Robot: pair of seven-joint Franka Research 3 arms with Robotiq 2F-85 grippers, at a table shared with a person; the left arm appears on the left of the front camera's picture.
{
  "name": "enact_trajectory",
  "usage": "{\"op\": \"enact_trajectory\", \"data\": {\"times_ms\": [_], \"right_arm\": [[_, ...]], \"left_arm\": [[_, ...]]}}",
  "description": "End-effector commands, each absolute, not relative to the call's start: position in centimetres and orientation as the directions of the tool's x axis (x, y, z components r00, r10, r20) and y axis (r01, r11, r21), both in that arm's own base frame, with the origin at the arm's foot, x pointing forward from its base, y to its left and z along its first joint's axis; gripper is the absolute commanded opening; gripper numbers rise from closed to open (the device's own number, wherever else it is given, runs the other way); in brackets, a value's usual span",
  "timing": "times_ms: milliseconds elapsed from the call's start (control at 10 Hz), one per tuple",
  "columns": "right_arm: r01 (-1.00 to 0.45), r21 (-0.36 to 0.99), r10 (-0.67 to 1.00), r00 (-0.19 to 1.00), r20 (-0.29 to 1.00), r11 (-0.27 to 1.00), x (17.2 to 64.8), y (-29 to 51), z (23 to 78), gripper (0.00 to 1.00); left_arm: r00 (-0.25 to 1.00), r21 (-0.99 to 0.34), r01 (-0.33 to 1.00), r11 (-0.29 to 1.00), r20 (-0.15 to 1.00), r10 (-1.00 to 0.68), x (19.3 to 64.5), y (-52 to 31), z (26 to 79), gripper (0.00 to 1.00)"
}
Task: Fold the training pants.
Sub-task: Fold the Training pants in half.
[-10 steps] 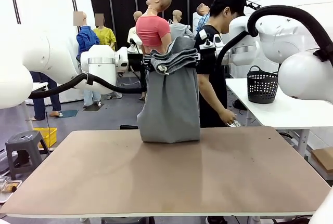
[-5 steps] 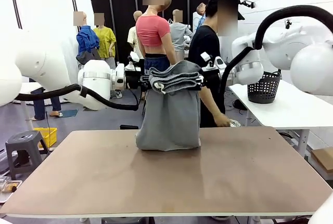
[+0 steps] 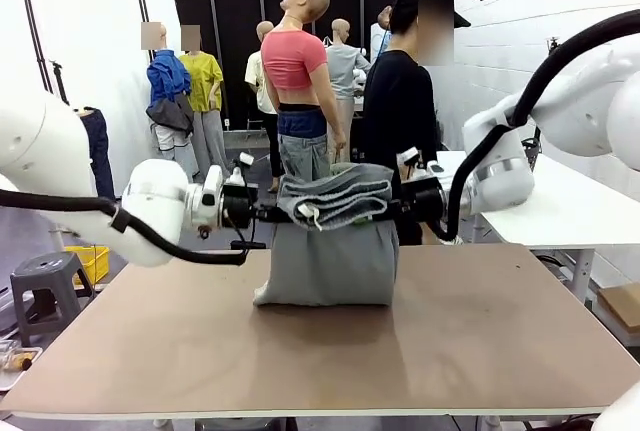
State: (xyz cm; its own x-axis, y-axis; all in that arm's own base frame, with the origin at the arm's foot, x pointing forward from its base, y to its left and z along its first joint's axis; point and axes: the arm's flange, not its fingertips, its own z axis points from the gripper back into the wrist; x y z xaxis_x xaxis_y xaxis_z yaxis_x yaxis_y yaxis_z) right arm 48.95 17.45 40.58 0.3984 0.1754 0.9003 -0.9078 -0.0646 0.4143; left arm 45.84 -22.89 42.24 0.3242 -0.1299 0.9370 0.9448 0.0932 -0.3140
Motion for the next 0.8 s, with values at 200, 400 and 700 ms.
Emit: {"op": "enact_trajectory", "data": {"times_ms": [200, 400, 700], "right_arm": [[-0.790, 0.611, 0.196, 0.592, 0.782, -0.048, 44.8, 16.0, 38.8, 0.00], [-0.793, 0.609, 0.192, 0.598, 0.778, 0.001, 47.2, 16.3, 38.2, 0.00], [-0.762, 0.643, 0.216, 0.642, 0.736, 0.077, 50.8, 16.0, 37.1, 0.00]], "left_arm": [[0.587, -0.578, 0.809, 0.106, 0.804, -0.095, 41.0, -20.3, 40.3, 0.00], [0.596, -0.572, 0.795, 0.200, 0.798, -0.086, 43.0, -20.0, 39.5, 0.00], [0.657, -0.601, 0.733, 0.319, 0.747, -0.105, 46.2, -19.6, 37.7, 0.00]]}}
